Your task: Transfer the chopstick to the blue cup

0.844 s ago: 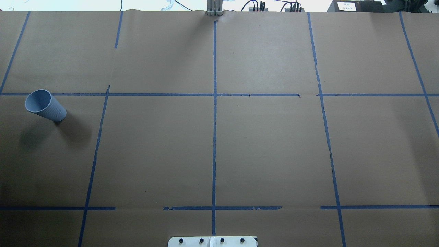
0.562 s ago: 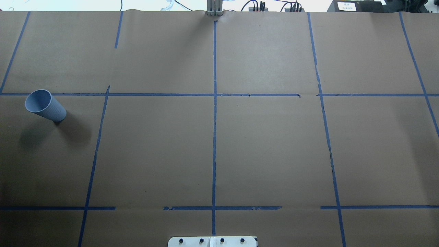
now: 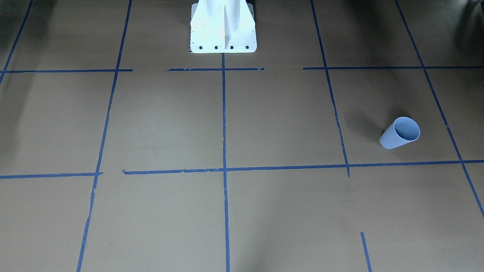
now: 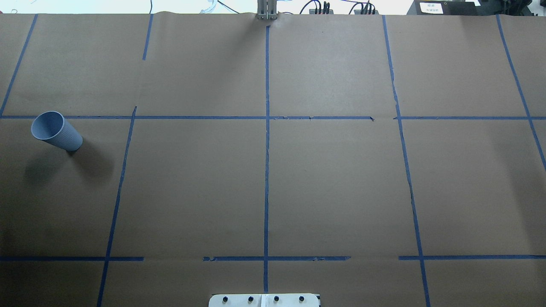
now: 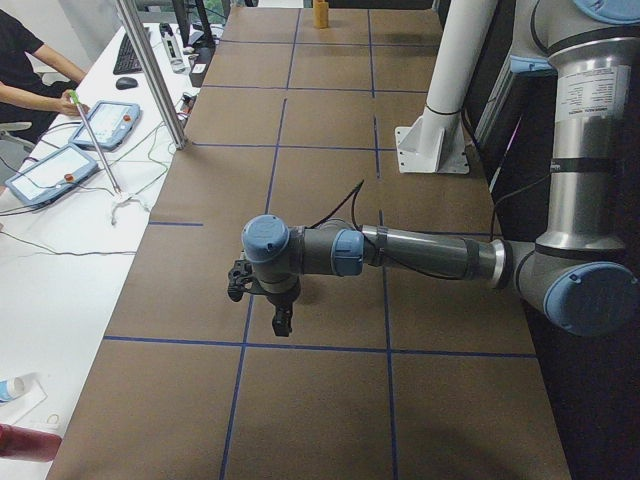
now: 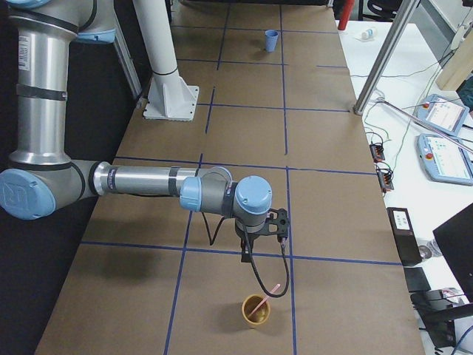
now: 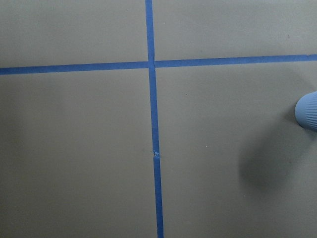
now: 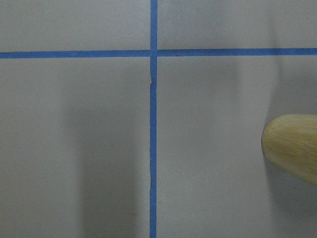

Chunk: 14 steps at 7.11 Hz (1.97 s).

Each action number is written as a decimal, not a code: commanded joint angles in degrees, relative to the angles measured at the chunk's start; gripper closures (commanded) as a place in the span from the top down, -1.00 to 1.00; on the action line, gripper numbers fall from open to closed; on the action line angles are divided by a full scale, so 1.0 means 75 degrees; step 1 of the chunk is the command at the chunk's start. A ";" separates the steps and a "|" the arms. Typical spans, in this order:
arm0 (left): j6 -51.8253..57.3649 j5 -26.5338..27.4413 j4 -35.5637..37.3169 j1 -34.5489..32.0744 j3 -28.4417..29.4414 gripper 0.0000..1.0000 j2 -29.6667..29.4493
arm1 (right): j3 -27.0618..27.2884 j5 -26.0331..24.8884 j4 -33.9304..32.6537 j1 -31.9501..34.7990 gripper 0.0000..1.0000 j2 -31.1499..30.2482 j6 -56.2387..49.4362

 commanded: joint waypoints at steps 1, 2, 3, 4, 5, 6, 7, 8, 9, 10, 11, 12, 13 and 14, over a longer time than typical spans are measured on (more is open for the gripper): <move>-0.0031 0.0005 -0.0078 0.0004 0.0128 1.00 -0.0033 | 0.0015 0.0012 0.0009 -0.0004 1.00 0.0000 0.0000; -0.0112 -0.0041 -0.0276 0.0004 0.0071 1.00 0.0129 | 0.0015 0.0012 0.0009 -0.0004 1.00 0.0000 0.0000; -0.0171 -0.0018 -0.0440 0.0016 0.0024 1.00 0.0143 | -0.0020 0.0024 -0.0003 -0.0004 1.00 0.0000 0.0000; -0.0740 -0.0076 -0.0639 0.0178 0.0000 1.00 0.0038 | 0.0014 0.0024 -0.0003 -0.0004 1.00 0.0011 0.0000; -0.1662 -0.0076 -0.1209 0.0818 0.0011 1.00 -0.0160 | -0.0008 0.0059 -0.0003 -0.0004 1.00 0.0000 -0.0011; -0.2843 -0.0030 -0.1644 0.1404 0.0151 1.00 -0.0475 | 0.0038 0.0059 0.0009 -0.0004 1.00 0.0011 -0.0011; -0.3795 -0.0029 -0.1695 0.1665 0.0233 1.00 -0.0792 | 0.0027 0.0059 0.0009 -0.0004 1.00 0.0023 -0.0023; -0.4222 -0.0018 -0.1707 0.1958 0.0338 1.00 -0.0957 | 0.0026 0.0059 0.0009 -0.0004 1.00 0.0023 -0.0046; -0.4447 -0.0018 -0.1707 0.2332 0.0548 1.00 -0.1214 | 0.0026 0.0059 0.0009 -0.0004 1.00 0.0035 -0.0023; -0.4565 -0.0018 -0.1707 0.2510 0.0794 1.00 -0.1460 | 0.0026 0.0059 0.0009 -0.0016 1.00 0.0046 -0.0035; -0.4566 -0.0018 -0.1719 0.2825 0.0959 1.00 -0.1532 | 0.0026 0.0059 0.0009 -0.0028 1.00 0.0105 -0.0012; -0.4566 -0.0006 -0.1847 0.2944 0.1146 1.00 -0.1580 | 0.0015 0.0059 0.0009 -0.0039 1.00 0.0163 -0.0011; -0.4566 -0.0006 -0.2149 0.3003 0.1403 0.78 -0.1592 | 0.0015 0.0059 0.0009 -0.0039 1.00 0.0187 0.0000; -0.4555 -0.0006 -0.2280 0.3016 0.1476 -0.17 -0.1592 | 0.0015 0.0082 0.0009 -0.0039 1.00 0.0187 0.0000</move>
